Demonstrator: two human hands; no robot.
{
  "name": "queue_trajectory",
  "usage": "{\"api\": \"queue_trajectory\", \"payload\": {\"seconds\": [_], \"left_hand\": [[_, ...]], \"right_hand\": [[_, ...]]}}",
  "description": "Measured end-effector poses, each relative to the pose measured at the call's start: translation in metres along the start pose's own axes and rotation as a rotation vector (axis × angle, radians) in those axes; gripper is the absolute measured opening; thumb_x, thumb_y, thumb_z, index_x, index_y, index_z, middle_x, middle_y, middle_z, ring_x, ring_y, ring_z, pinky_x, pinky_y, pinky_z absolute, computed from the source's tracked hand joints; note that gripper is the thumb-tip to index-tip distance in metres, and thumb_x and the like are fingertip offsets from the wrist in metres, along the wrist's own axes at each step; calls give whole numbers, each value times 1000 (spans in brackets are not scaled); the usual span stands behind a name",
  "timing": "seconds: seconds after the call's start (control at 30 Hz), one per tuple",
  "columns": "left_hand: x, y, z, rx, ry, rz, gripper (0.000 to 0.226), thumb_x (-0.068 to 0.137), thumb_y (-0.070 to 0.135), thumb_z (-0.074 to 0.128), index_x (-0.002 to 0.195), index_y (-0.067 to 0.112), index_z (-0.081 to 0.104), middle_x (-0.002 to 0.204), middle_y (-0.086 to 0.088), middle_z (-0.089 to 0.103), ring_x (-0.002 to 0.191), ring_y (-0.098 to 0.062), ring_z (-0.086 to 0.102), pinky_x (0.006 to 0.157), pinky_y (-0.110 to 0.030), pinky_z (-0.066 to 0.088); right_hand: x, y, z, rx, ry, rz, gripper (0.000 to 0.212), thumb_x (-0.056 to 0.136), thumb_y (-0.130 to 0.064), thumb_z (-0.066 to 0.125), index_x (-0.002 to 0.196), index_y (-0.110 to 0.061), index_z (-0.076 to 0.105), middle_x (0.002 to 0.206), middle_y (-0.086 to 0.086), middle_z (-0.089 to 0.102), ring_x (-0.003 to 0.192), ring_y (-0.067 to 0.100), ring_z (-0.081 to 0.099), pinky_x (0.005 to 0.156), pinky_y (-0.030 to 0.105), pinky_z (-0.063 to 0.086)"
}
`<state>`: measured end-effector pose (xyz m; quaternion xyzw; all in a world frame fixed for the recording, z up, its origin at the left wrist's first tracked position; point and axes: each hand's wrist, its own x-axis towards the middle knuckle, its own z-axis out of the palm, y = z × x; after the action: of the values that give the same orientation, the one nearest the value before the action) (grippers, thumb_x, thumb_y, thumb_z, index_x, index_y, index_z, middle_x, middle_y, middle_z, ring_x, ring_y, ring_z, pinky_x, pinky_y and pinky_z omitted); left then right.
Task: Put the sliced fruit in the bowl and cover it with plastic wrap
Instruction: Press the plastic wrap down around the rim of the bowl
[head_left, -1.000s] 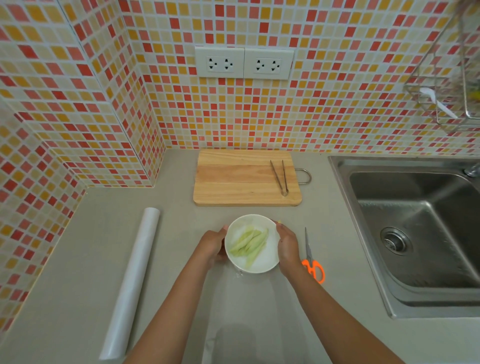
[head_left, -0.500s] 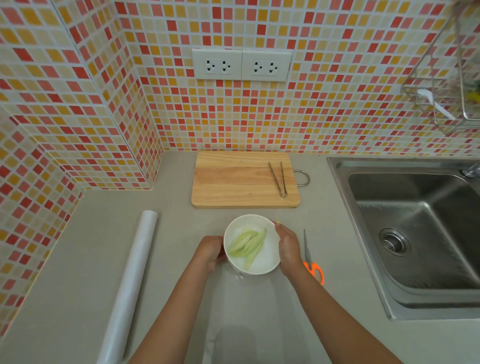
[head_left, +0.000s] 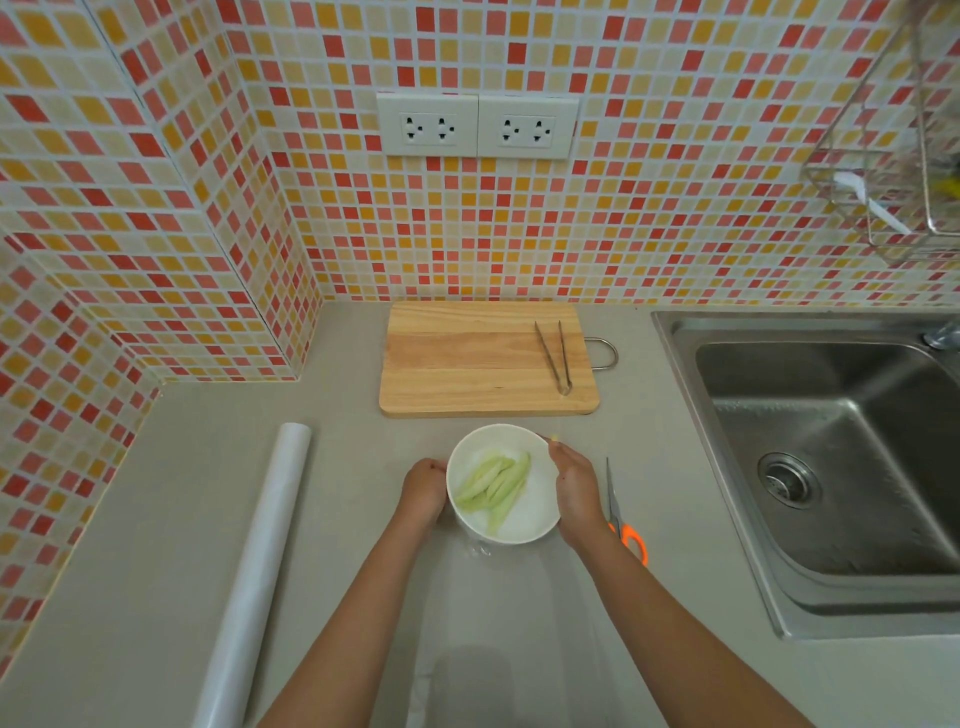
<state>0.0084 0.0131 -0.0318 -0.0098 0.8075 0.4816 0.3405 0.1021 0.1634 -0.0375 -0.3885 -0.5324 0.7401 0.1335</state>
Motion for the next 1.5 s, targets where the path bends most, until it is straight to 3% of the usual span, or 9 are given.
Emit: {"api": "queue_trajectory", "payload": {"seconds": [0.1, 0.23, 0.33, 0.53, 0.73, 0.87, 1.03, 1.23, 1.5], "left_hand": [[3, 1, 1, -53, 17, -23, 30, 99, 19, 37, 76, 6, 52, 69, -15, 51, 50, -22, 43, 49, -26, 32], [8, 0, 2, -112, -34, -38, 64, 102, 51, 26, 85, 0, 60, 74, -17, 62, 64, -31, 59, 66, -35, 44], [13, -4, 3, -194, -17, -2, 58, 102, 45, 34, 102, -3, 67, 102, -18, 71, 97, -33, 66, 92, -44, 50], [20, -8, 1, -267, 130, 76, 44, 103, 41, 34, 70, 13, 42, 64, -2, 46, 59, -18, 45, 63, -34, 38], [24, -7, 2, -116, 99, 39, 62, 95, 60, 38, 72, 6, 61, 76, -10, 67, 76, -29, 65, 74, -38, 51], [27, -10, 2, -42, 140, 38, 65, 96, 59, 35, 51, 15, 50, 58, -1, 59, 65, -25, 59, 65, -33, 43], [25, -16, 1, 18, 229, 145, 64, 99, 54, 35, 59, 7, 54, 65, -7, 62, 64, -23, 57, 61, -32, 40], [21, -19, -1, -33, 255, 265, 53, 98, 43, 48, 57, 11, 37, 55, -2, 42, 55, -15, 40, 55, -30, 33], [14, -34, 9, -222, 323, 396, 44, 99, 28, 52, 61, 15, 34, 54, 6, 34, 54, -9, 31, 52, -23, 30]], "right_hand": [[0, 1, 0, -1, 4, 9, 31, 100, -18, 40, 112, -11, 68, 97, 4, 69, 90, 19, 63, 81, 34, 49], [-2, -2, 1, -4, 0, 11, 30, 100, -18, 40, 106, -13, 69, 92, 3, 69, 87, 19, 64, 80, 34, 49], [-4, -4, 4, 8, -17, 1, 31, 100, -16, 39, 112, -12, 68, 96, 3, 70, 85, 14, 65, 70, 29, 51], [-5, -5, 4, 2, -30, -15, 33, 100, -14, 38, 112, -9, 68, 94, 1, 70, 81, 9, 66, 65, 20, 53], [-6, -2, 5, -28, -31, -5, 33, 100, -15, 39, 105, -14, 71, 89, -3, 73, 79, 8, 68, 66, 22, 52], [-8, -1, 3, -56, -17, 8, 34, 100, -16, 40, 94, -23, 73, 85, -6, 74, 75, 6, 69, 61, 20, 52], [-10, -2, 4, -62, -9, 2, 37, 100, -15, 39, 90, -25, 73, 80, -9, 74, 71, 2, 70, 55, 15, 51], [-8, 1, 4, -67, -10, -12, 33, 100, -15, 40, 108, -12, 72, 94, 6, 72, 84, 17, 68, 66, 25, 53], [-8, 3, 7, -36, 29, -17, 32, 100, -15, 41, 116, -6, 67, 100, 9, 70, 89, 19, 65, 71, 26, 52]]}}
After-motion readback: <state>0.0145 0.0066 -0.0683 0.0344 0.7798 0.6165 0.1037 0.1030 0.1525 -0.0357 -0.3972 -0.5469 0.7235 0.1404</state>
